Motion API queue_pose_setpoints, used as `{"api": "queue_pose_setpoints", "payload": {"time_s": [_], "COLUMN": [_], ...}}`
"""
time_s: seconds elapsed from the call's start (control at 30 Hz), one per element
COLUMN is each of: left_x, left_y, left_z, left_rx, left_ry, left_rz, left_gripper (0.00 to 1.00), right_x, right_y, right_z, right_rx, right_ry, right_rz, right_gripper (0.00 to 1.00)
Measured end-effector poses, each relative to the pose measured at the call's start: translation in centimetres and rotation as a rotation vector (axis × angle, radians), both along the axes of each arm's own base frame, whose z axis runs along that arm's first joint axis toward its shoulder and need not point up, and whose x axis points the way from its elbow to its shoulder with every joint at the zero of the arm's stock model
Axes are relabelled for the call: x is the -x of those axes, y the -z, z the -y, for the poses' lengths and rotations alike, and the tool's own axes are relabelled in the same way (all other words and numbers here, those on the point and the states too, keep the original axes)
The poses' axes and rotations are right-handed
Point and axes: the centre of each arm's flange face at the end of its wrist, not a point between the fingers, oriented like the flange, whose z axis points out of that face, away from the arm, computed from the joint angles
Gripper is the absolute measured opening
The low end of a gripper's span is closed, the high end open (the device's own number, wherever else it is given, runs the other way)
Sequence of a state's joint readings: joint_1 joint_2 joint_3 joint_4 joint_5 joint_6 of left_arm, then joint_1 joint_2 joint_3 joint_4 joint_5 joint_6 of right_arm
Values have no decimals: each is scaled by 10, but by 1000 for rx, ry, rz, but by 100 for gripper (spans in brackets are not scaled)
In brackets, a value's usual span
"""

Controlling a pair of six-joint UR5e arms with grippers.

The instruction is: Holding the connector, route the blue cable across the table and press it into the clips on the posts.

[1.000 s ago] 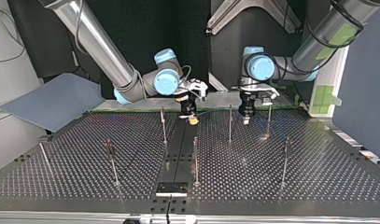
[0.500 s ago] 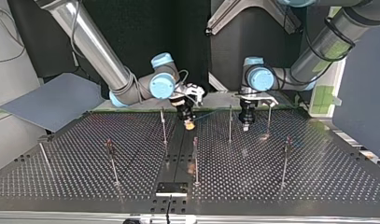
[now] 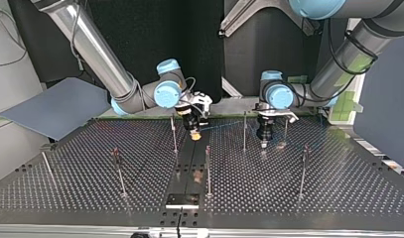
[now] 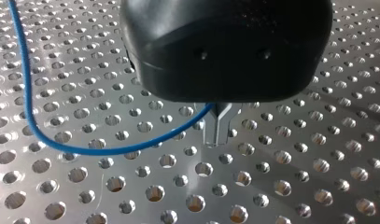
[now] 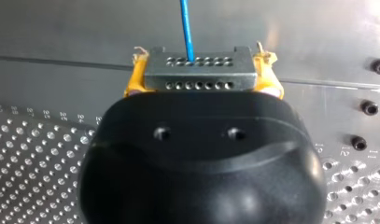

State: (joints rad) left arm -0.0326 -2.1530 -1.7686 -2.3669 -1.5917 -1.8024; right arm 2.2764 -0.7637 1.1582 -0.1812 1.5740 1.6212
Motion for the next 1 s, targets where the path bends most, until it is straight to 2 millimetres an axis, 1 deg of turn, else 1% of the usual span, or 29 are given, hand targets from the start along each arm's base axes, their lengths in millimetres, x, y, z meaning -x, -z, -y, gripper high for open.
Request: {"api": "queue_pose_setpoints", "payload": {"time_s": [0.03, 0.07, 0.1, 0.17, 0.2, 0.23, 0.27, 0.3, 0.33, 0.37, 0.53, 0.8, 1.0], "left_x": [0, 0, 0, 1, 1, 2, 2, 3, 3, 4, 8, 23, 46], "left_y": [0, 0, 0, 1, 2, 2, 3, 4, 4, 5, 8, 18, 15], "left_z": [0, -1, -1, -2, -2, -3, -4, -4, -5, -7, -12, -13, -1], "left_rx": [-1, -2, -3, -8, -11, -15, -20, -24, -28, -35, -70, -147, -181], "left_ry": [-1, -1, -2, -3, -4, -5, -7, -10, -14, -21, -53, -101, -91], "left_rz": [-2, -5, -8, -17, -22, -28, -36, -42, -49, -57, -95, -178, -228], "left_gripper": [6, 13, 13, 41, 41, 50, 66, 66, 79, 100, 100, 100, 100], "right_x": [0, 0, 0, 0, 0, 0, 0, 0, 0, 0, 0, 3, 4], "right_y": [0, 0, 0, 0, 0, 0, 0, 0, 0, 0, 0, 1, 1], "right_z": [0, 0, 0, 0, 0, 0, 0, 0, 0, 0, 0, 1, 2], "right_rx": [0, 0, 0, 0, 0, 0, 0, 0, 0, 0, -3, -11, -11], "right_ry": [0, 0, 0, -1, -2, -2, -3, -3, -4, -4, -4, 9, 15], "right_rz": [0, 0, 0, 0, 0, 0, 0, 0, 0, 0, 1, -5, -5], "right_gripper": [0, 0, 0, 0, 0, 0, 0, 0, 0, 0, 0, 0, 0]}}
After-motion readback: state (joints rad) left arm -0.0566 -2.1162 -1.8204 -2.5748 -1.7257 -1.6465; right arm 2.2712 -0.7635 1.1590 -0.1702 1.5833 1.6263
